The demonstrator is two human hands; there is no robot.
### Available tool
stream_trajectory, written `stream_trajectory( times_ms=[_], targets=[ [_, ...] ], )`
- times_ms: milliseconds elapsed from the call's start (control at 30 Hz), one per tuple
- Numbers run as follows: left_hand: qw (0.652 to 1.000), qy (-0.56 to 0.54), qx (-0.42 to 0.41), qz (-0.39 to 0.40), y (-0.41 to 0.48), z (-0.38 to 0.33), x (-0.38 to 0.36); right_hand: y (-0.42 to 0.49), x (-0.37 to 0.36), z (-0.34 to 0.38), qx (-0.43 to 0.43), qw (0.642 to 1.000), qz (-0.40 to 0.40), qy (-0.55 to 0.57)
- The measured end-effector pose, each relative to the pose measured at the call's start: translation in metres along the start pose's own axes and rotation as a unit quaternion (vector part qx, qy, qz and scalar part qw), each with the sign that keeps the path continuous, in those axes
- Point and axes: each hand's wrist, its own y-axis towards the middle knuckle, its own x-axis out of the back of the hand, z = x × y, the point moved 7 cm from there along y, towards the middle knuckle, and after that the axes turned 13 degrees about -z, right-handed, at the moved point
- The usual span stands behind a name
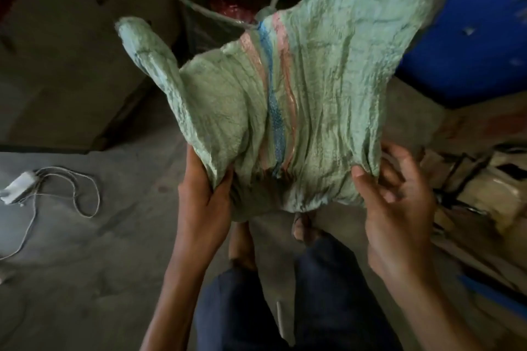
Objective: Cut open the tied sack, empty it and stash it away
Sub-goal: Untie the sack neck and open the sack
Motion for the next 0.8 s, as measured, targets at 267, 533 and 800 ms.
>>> stream_trajectory(
  times_ms=[267,533,800],
  targets=[
    [0.996,0.02,0.042,0.078,-0.057,0.048,-0.138,0.078,0.125,-0.091,-0.013,0.992,-0.088,-0.087],
    [0.992,0.079,0.019,0.099,-0.014,0.111,-0.272,0.196,0.168,-0.169,0.048,0.975,-0.124,-0.176],
    [0.981,0.131,-0.02,0.143,0.107,0.147,-0.396,0.342,0.115,-0.213,0.08,0.975,-0.091,-0.189]
  ],
)
